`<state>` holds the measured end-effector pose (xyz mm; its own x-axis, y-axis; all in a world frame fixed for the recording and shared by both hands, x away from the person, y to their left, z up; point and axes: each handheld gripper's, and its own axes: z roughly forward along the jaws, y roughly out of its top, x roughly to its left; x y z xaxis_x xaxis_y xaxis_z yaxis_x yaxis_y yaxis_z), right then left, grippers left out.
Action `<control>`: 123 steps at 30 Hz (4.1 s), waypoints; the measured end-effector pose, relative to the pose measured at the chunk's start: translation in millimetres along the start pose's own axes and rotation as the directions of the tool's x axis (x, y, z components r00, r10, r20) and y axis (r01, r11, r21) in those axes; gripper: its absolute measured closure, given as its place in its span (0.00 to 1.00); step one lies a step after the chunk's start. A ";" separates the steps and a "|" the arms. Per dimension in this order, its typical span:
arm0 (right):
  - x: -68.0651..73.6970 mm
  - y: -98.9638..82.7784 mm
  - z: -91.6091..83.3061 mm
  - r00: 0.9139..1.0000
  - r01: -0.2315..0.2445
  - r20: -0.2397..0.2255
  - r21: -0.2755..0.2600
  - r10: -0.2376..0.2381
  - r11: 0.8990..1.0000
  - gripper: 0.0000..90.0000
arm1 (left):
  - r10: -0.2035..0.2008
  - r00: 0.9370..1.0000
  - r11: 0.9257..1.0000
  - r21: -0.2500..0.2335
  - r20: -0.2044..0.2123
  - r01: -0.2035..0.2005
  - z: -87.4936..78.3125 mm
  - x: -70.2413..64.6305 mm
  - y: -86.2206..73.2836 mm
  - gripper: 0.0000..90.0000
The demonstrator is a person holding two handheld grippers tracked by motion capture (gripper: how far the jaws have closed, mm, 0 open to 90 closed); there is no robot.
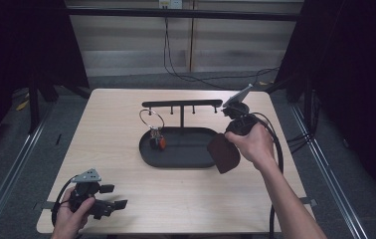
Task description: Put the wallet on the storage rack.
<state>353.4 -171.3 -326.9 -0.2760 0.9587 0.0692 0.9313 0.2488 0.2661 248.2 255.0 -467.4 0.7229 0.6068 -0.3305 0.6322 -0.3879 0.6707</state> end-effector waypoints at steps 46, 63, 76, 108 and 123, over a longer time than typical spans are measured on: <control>-32.6 43.2 48.8 0.937 -0.260 -0.272 -0.118 0.220 0.958 0.92 | -0.009 1.000 1.000 0.012 -0.003 0.009 2.8 2.0 0.3 0.18; -35.8 32.1 95.6 0.908 -0.320 -0.317 -0.097 0.275 0.943 0.92 | -0.002 1.000 1.000 0.013 -0.003 0.002 1.6 0.8 -0.3 0.18; -40.8 27.1 116.9 0.908 -0.348 -0.283 -0.095 0.310 0.933 0.90 | -0.001 1.000 1.000 0.017 -0.002 0.001 2.0 0.4 -0.4 0.18; -37.1 4.7 76.5 0.952 -0.203 -0.279 -0.270 0.125 0.941 0.32 | -0.015 1.000 1.000 0.005 -0.007 0.015 0.6 3.5 1.0 0.18; -33.4 -36.6 67.2 0.957 -0.160 -0.285 -0.358 0.056 0.920 0.22 | -0.028 0.999 1.000 -0.011 -0.025 0.028 0.0 7.1 2.2 0.18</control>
<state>344.6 -203.1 -403.6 -0.2795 0.8921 0.3549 0.8159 0.0258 0.5776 254.8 258.5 -468.3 0.6978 0.6343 -0.3328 0.6489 -0.3630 0.6687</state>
